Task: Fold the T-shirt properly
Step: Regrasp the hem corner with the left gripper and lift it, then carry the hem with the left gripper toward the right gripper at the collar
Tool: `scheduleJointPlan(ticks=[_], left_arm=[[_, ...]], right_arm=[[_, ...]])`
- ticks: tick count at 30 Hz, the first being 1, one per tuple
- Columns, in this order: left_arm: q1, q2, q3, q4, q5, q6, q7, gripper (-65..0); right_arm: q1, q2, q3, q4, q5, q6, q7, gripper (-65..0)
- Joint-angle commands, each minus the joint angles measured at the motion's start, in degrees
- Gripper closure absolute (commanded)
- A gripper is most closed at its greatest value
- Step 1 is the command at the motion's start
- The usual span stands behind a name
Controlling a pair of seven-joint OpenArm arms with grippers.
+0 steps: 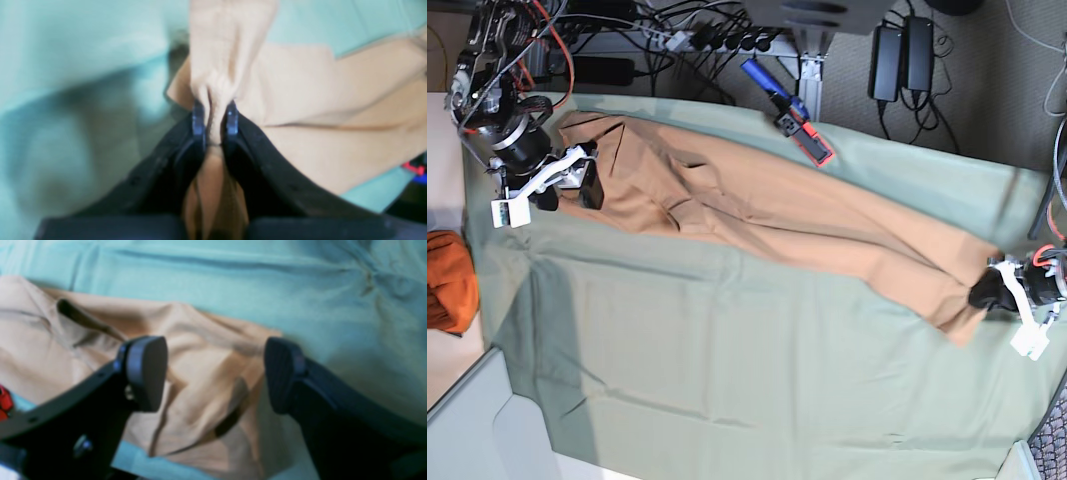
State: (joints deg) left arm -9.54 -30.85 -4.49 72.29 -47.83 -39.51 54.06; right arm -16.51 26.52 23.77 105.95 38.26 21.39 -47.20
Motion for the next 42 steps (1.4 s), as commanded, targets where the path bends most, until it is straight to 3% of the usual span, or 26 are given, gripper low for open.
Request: scheduleJointPlan(ticks=[1,8,12,15,22,30,42], left_arm=[[-3.54,-1.27,-0.46,-1.33,-0.48,-0.49,-1.62,0.0],[-14.1,-2.45,-0.46,-13.31,0.42,-0.49,-1.03,0.0],[-13.53,-2.54,-0.46,-10.78,-4.09,-0.49,3.85,0.0],[-10.34,-1.97,-0.46,-4.15,-5.18,-0.49,4.07,0.0],[-1.2,3.76,1.46,13.94,-7.28,-0.49,5.77,0.0],[0.98,11.91,5.92,15.89,-4.15,-0.49,5.33,0.0],[1.49,15.1,11.78,15.8,1.42,-0.49,3.96,0.0]], right_arm=[[0.31,0.92,0.55,1.03,0.55,5.79,1.11,-44.5],[0.31,0.9,0.55,1.03,0.59,5.81,1.11,-44.5],[0.63,0.87,0.55,1.03,0.52,5.81,1.16,-44.5],[0.57,0.76,0.55,0.98,-0.02,5.81,1.09,-44.5],[0.79,-0.44,0.52,0.98,-0.13,5.81,2.4,-44.5],[0.76,-0.85,0.55,0.98,-0.33,5.81,2.19,-44.5],[0.76,-0.92,0.55,0.98,-0.31,5.81,2.19,-44.5]])
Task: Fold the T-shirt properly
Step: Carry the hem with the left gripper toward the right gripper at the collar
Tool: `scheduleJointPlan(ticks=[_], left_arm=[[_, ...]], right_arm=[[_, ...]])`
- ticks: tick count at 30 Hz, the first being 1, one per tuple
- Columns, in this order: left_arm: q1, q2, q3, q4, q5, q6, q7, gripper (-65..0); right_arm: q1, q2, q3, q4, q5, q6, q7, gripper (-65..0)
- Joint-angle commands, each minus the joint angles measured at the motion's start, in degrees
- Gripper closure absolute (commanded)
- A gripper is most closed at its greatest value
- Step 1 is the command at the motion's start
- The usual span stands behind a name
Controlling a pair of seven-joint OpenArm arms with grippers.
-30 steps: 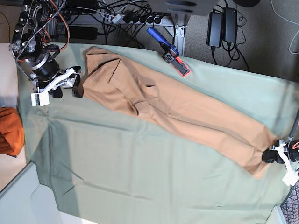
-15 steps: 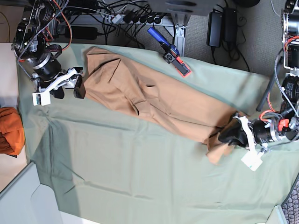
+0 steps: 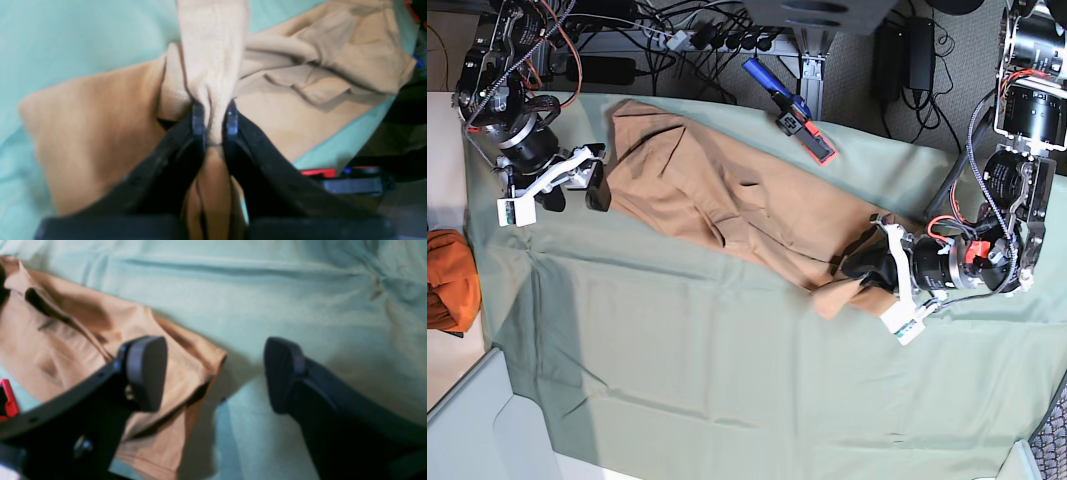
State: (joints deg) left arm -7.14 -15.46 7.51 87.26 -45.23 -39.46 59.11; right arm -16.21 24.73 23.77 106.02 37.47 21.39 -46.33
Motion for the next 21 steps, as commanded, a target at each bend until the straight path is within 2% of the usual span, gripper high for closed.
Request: scheduleJointPlan(ticks=[1,6,7,10,11,12,18,21], left_arm=[[-0.74,0.0,-0.24,0.83,-1.18,-0.54,-1.09,0.0],[-0.33,1.86,-0.24,0.83,0.46,-0.54,-2.49,0.0],[-0.33,2.03,-0.24,0.83,1.99,-0.54,-3.63,-5.3],[-0.22,2.1,-0.24,0.83,3.23,-0.54,-4.22,-27.0],[0.04,2.1,-0.24,0.83,2.54,-0.54,-4.22,-31.7],[0.39,2.1,-0.24,0.83,1.62,-0.54,-4.2,-33.7],[1.29,2.6,-0.24,0.83,-6.99,-0.54,-2.03,-33.8],[1.29,3.45,-0.24,0.83,-8.04,-0.54,-1.64,-33.8]], right_arm=[[0.44,0.79,0.55,0.92,0.46,5.81,1.29,-44.5],[0.31,0.79,0.55,0.92,0.48,5.81,1.29,-44.5],[0.31,0.79,0.55,0.92,0.48,5.81,1.29,-44.5],[0.31,0.79,0.55,0.92,0.48,5.81,1.29,-44.5],[0.31,0.79,0.55,0.92,0.48,5.81,1.29,-44.5],[0.31,0.76,0.55,0.92,0.48,5.81,1.29,-44.5],[0.28,0.79,0.55,0.92,0.44,5.81,1.27,-44.5],[0.31,0.76,0.55,0.92,0.48,5.81,1.29,-44.5]])
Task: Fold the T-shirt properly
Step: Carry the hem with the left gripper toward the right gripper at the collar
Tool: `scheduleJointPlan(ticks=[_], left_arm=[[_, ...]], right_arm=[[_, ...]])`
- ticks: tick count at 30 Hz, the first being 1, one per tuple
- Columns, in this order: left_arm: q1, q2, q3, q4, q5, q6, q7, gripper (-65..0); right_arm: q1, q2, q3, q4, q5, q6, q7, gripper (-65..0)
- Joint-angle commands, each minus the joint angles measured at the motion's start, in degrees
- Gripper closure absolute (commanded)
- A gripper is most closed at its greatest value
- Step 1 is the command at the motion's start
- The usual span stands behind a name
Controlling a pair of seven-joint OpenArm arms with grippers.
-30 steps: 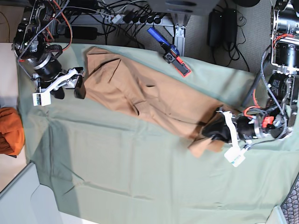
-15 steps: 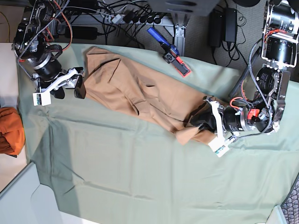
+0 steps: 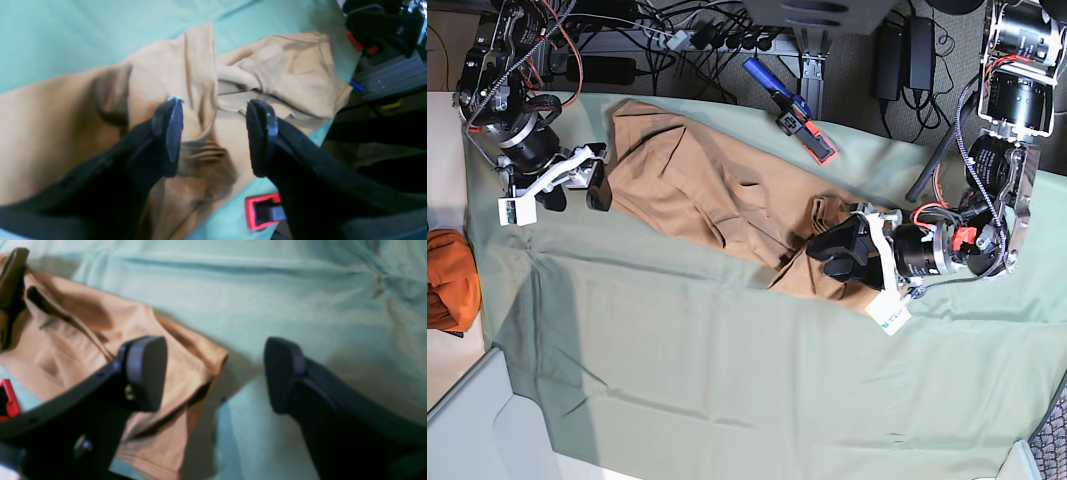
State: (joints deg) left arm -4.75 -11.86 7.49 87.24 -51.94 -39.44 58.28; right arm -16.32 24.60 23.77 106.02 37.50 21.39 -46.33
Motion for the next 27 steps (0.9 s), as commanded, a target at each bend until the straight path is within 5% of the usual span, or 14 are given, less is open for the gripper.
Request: scheduleJointPlan(ticks=[1,5,11,17,27], left_arm=[[-1.11,0.0,-0.22,0.85,-1.42,-0.56,-0.81,-33.8],[-1.11,-0.48,-0.35,0.87,-1.7,-0.56,-0.15,-33.8],[-0.79,-2.4,-3.04,4.17,-10.47,-0.56,5.95,-33.8],[-0.83,-3.06,-2.91,8.13,-12.17,-0.56,5.92,-33.8],[-1.27,-4.74,-9.01,4.74,-0.15,-0.56,-2.71,-31.4]], right_arm=[[0.42,0.92,0.55,0.92,0.46,5.81,1.27,-44.5],[0.37,0.92,0.66,0.92,0.39,5.79,-0.76,-44.5],[-2.89,0.52,4.94,0.9,1.7,4.31,-2.38,-44.5],[-6.27,-3.93,8.41,0.39,3.61,4.37,-3.04,-44.5],[-6.12,-8.35,8.41,-0.28,4.13,4.37,-2.91,-44.5]])
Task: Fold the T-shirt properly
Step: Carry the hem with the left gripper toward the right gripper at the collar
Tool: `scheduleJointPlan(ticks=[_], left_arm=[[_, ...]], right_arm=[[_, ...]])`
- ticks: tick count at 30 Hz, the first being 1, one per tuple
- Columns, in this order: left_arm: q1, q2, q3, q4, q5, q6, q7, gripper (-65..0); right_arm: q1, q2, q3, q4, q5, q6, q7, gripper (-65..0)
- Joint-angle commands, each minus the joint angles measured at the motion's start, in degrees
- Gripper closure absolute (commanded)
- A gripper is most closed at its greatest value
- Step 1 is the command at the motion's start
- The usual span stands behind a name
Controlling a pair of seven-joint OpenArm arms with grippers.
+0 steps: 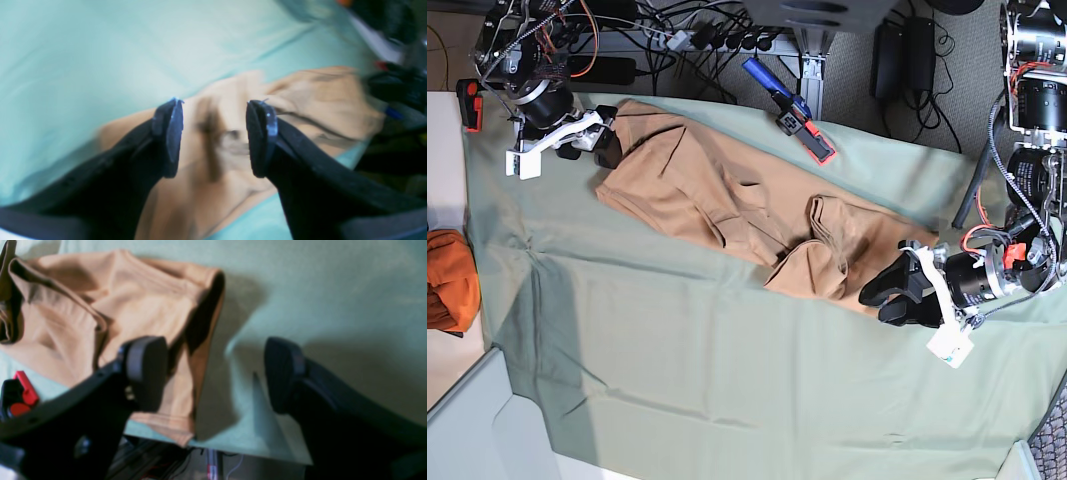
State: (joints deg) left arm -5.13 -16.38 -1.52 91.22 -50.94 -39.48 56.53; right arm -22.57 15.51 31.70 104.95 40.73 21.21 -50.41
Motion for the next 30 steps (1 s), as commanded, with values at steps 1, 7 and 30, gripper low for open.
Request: scheduleJointPlan(ticks=[1,7,30], left_arm=[[-0.87,-0.17,0.2,-0.35,-1.01,-0.52,-1.22,-26.5],[-0.9,2.82,4.31,-2.05,4.35,-0.52,-2.03,0.0],[0.52,14.16,18.86,-2.16,17.53,-0.52,-8.28,0.0]], right_arm=[[0.2,0.66,0.48,0.79,0.87,4.55,1.25,-44.5],[0.28,0.68,0.48,0.81,0.85,4.55,1.73,-44.5],[0.15,0.68,0.48,0.81,0.83,4.55,1.49,-44.5]])
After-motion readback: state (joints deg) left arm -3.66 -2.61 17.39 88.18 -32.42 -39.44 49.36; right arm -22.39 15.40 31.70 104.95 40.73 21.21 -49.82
